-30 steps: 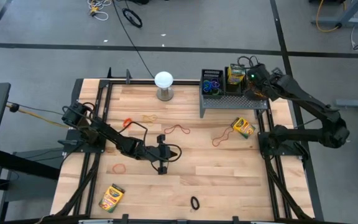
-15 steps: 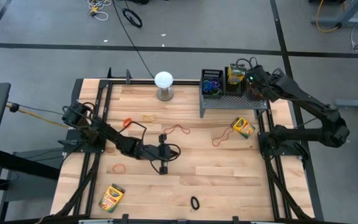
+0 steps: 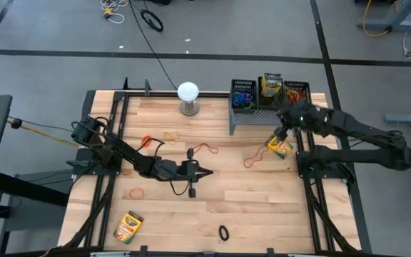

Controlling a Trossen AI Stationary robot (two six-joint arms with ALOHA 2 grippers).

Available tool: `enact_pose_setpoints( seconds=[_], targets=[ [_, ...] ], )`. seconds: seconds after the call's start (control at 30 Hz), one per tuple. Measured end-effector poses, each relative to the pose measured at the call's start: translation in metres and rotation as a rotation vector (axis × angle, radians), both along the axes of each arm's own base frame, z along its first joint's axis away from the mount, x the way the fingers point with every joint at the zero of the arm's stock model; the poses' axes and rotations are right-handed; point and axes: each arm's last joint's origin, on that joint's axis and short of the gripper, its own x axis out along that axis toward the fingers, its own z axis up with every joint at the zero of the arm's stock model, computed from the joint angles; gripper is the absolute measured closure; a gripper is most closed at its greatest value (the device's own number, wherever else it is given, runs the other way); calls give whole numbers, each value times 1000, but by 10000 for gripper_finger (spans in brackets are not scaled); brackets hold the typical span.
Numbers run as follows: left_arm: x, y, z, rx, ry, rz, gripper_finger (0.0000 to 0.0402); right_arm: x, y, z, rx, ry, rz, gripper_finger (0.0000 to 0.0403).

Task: Pick & Place Office Desk Supplies
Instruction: Put the red rubberband into the right black basket on the shelf

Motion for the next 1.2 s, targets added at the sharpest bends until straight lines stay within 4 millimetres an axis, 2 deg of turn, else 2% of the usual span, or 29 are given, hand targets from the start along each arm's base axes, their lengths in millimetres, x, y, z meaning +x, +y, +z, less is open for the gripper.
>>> enact_pose_setpoints(
  seconds=[0.27, 0.47, 0.57, 0.77, 0.93, 1.2],
  targets=[
    [2, 3, 0, -60, 5, -8, 394, 20, 33, -37, -57, -116, 191, 398],
    [6, 4, -7, -72, 222, 61, 397, 31, 64, -55, -72, -237, 353, 397],
    [3, -5, -14, -44, 386, 76, 397, 32, 82, -63, -72, -291, 444, 399],
    [-7, -35, -2, -59, 612, 79, 393, 27, 112, -73, -82, -407, 573, 399],
    [-12, -57, 13, -120, 650, 103, 363, 22, 132, -84, -93, -445, 642, 399],
    [-34, -67, 6, -206, 796, 184, 309, 26, 153, -114, -88, -432, 721, 399]
  ],
)
